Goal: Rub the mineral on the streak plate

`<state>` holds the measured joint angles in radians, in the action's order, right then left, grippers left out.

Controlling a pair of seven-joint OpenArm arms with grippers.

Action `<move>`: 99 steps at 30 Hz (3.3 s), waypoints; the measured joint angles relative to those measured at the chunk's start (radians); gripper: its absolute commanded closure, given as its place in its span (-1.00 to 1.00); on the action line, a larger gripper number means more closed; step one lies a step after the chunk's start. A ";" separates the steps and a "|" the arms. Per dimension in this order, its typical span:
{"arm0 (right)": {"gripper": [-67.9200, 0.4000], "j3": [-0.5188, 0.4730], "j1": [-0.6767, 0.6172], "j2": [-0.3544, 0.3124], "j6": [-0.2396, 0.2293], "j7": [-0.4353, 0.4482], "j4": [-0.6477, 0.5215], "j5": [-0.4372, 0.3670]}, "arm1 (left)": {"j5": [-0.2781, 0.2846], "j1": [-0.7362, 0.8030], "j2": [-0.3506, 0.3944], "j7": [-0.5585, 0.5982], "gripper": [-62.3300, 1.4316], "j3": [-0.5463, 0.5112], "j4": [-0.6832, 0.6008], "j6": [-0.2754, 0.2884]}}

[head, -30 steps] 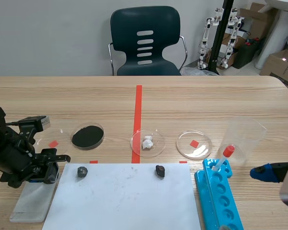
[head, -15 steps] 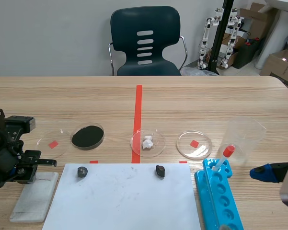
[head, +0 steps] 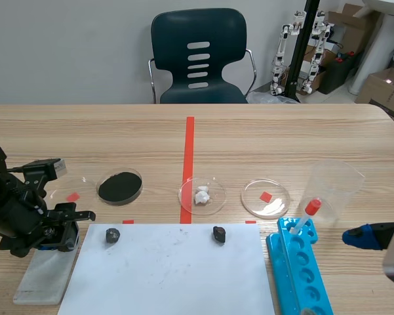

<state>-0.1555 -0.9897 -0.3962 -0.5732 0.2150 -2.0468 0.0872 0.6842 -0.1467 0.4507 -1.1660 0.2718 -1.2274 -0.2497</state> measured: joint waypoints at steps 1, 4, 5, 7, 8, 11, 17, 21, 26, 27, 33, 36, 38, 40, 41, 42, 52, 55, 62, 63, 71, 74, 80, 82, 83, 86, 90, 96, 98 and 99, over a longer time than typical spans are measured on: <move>-0.61 0.000 0.000 0.000 0.000 0.000 0.000 0.000 | 0.002 0.000 0.000 0.001 0.55 0.000 0.000 0.000; -0.61 0.000 0.000 0.000 0.000 0.000 0.000 0.000 | -0.003 0.000 0.000 0.002 0.55 0.000 0.000 0.000; -0.61 0.000 0.000 0.000 0.000 0.000 0.000 0.000 | -0.015 0.000 0.000 0.000 0.55 0.000 0.000 0.000; -0.61 0.000 0.000 0.000 0.000 0.000 0.000 0.000 | -0.054 0.000 -0.003 -0.003 0.55 0.000 0.000 -0.012; -0.61 0.000 0.000 0.000 0.000 0.000 0.000 0.000 | -0.083 0.000 -0.005 -0.008 0.55 0.000 0.000 -0.019; -0.61 0.000 0.000 0.000 0.000 0.000 0.000 0.000 | -0.135 0.000 -0.011 -0.012 0.55 0.000 -0.001 -0.046; -0.61 0.000 0.000 0.000 0.000 0.000 0.000 0.000 | -0.280 0.000 -0.013 -0.037 0.55 0.001 -0.001 -0.093; -0.61 0.000 0.000 0.000 0.000 0.000 0.000 0.000 | -0.305 0.000 -0.010 -0.038 0.55 0.001 0.000 -0.098; -0.61 0.000 0.000 0.000 0.000 0.000 0.000 0.000 | -0.244 0.000 -0.010 -0.035 0.55 0.001 0.000 -0.092; -0.61 0.000 0.000 0.000 0.000 0.000 0.000 0.000 | -0.218 0.000 -0.010 -0.032 0.55 0.001 0.000 -0.084; -0.61 0.000 0.000 0.000 0.000 0.000 0.000 0.000 | -0.067 0.000 0.001 -0.002 0.55 0.000 0.000 -0.022; -0.61 0.000 0.000 0.000 0.000 0.000 0.000 0.000 | -0.005 0.000 0.001 0.007 0.55 0.000 0.000 0.000; -0.61 0.000 0.000 0.000 0.000 0.000 0.000 0.000 | 0.006 0.000 -0.002 0.008 0.55 0.000 0.000 0.001; -0.61 0.000 0.000 0.000 0.000 0.000 0.000 0.000 | 0.006 0.000 -0.002 0.008 0.55 0.000 0.000 0.000; -0.61 0.000 0.000 0.000 0.000 0.000 0.000 0.000 | 0.004 0.000 -0.002 0.008 0.55 0.000 0.000 0.000; -0.61 0.000 0.000 0.000 0.000 0.000 0.000 0.000 | -0.006 0.000 -0.002 0.008 0.55 0.000 0.000 0.000; -0.61 0.000 0.000 0.000 0.000 0.000 0.000 0.000 | -0.262 0.000 -0.005 -0.060 0.55 0.000 0.000 -0.082; -0.61 0.000 0.000 0.000 0.000 0.000 0.000 0.000 | -0.359 0.000 -0.005 -0.084 0.55 0.000 0.000 -0.116; -0.61 0.000 0.000 0.000 0.000 0.000 0.000 0.000 | -0.490 0.003 -0.005 -0.089 0.55 0.000 0.001 -0.171; -0.61 0.000 0.000 0.000 0.000 0.000 0.000 0.000 | -0.501 0.003 -0.005 -0.083 0.55 0.000 0.001 -0.175; -0.61 0.000 0.000 0.000 0.000 0.000 0.000 0.000 | -0.502 0.023 0.007 0.014 0.55 0.000 -0.005 -0.231; -0.61 0.000 0.000 0.000 0.000 0.000 0.000 0.000 | -0.480 0.076 0.033 0.073 0.55 0.000 -0.045 -0.249; -0.61 0.000 0.000 0.000 0.000 0.000 0.000 0.000 | -0.409 0.174 0.083 0.194 0.55 0.000 -0.174 -0.255; -0.61 0.000 0.000 0.000 0.000 0.000 0.000 0.000 | -0.398 0.206 0.096 0.233 0.55 0.000 -0.224 -0.255; -0.61 0.000 0.000 0.000 0.000 0.000 0.000 0.000 | -0.395 0.223 0.101 0.247 0.55 0.000 -0.249 -0.255; -0.61 0.000 0.000 0.000 0.000 0.000 0.000 0.000 | -0.396 0.282 0.109 0.329 0.55 0.000 -0.313 -0.255; -0.61 0.000 0.000 0.000 0.000 0.000 0.000 0.000 | -0.395 0.360 0.109 0.413 0.55 0.000 -0.385 -0.250; -0.61 0.000 0.000 0.000 0.000 0.000 0.000 0.000 | -0.395 0.494 0.109 0.557 0.55 -0.043 -0.482 -0.237; -0.61 0.000 0.000 0.000 0.000 0.000 0.000 0.000 | -0.395 0.537 0.109 0.612 0.55 -0.066 -0.517 -0.170; -0.61 0.000 0.000 0.000 0.000 0.000 0.000 0.000 | -0.396 0.558 0.109 0.642 0.55 -0.074 -0.536 -0.134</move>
<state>-0.1555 -0.9897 -0.3962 -0.5732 0.2146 -2.0468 0.0872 0.2886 0.4118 0.5598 -0.5236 0.1974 -1.7630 -0.3832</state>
